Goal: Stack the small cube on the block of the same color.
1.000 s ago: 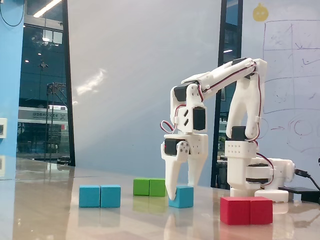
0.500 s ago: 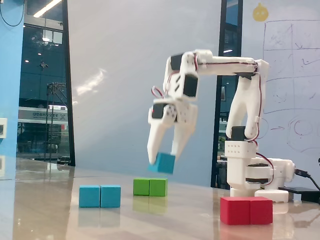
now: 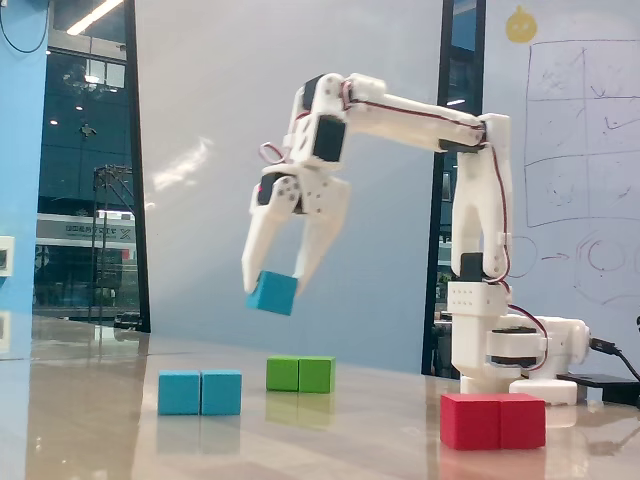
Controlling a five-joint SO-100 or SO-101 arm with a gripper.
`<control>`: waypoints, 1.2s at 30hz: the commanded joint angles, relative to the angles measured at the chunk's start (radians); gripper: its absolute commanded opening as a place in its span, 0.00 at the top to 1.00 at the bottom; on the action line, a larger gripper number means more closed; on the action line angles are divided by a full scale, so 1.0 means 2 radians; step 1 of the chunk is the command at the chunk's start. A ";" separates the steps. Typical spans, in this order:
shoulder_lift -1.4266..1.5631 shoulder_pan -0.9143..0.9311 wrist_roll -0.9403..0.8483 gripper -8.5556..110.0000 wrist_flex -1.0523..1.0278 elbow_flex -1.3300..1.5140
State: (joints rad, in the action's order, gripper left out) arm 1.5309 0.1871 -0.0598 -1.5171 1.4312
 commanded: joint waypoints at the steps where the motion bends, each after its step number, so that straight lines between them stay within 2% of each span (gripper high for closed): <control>1: -0.023 0.008 -0.005 0.85 -0.002 -0.089; 13: -0.146 0.009 -0.005 0.85 -0.002 -0.212; 36: -0.233 0.041 -0.005 0.85 -0.001 -0.265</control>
State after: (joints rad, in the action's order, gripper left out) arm 1.0324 0.2546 -0.0598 -1.5186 1.0048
